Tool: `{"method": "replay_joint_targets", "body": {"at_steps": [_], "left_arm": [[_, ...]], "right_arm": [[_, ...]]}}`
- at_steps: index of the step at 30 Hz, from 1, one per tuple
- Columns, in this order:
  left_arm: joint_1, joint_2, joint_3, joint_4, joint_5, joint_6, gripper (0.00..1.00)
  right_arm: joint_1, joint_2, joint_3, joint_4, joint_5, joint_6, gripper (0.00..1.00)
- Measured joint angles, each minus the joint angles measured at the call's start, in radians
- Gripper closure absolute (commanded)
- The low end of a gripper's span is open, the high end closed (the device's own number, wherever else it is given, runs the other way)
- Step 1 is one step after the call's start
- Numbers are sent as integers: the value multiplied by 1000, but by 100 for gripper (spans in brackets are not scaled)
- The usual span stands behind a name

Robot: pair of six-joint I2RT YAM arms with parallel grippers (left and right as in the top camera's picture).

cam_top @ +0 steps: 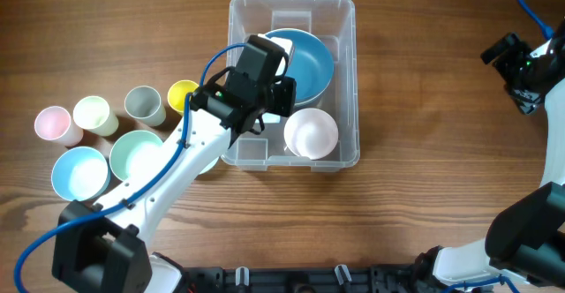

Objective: Pack container
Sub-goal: 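Carry the pink bowl with the left gripper into the container, release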

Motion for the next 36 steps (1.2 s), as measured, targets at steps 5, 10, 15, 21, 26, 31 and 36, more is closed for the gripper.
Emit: {"method": "replay_joint_targets", "body": {"at_steps": [5, 10, 15, 21, 26, 31, 36], "left_arm": [[1, 122, 0, 32, -8, 0, 71], [1, 242, 0, 26, -12, 0, 69], [2, 198, 11, 5, -32, -4, 42], [2, -49, 55, -60, -35, 0, 38], [13, -135, 74, -227, -39, -1, 59], [13, -34, 60, -271, -56, -5, 53], [70, -63, 52, -290, -95, -30, 42]], "right_arm": [[0, 0, 0, 0, 0, 0, 0], [0, 0, 0, 0, 0, 0, 1], [0, 0, 0, 0, 0, 0, 1], [0, 0, 0, 0, 0, 0, 0], [0, 0, 0, 0, 0, 0, 1], [0, 0, 0, 0, 0, 0, 0], [0, 0, 0, 0, 0, 0, 0]]}}
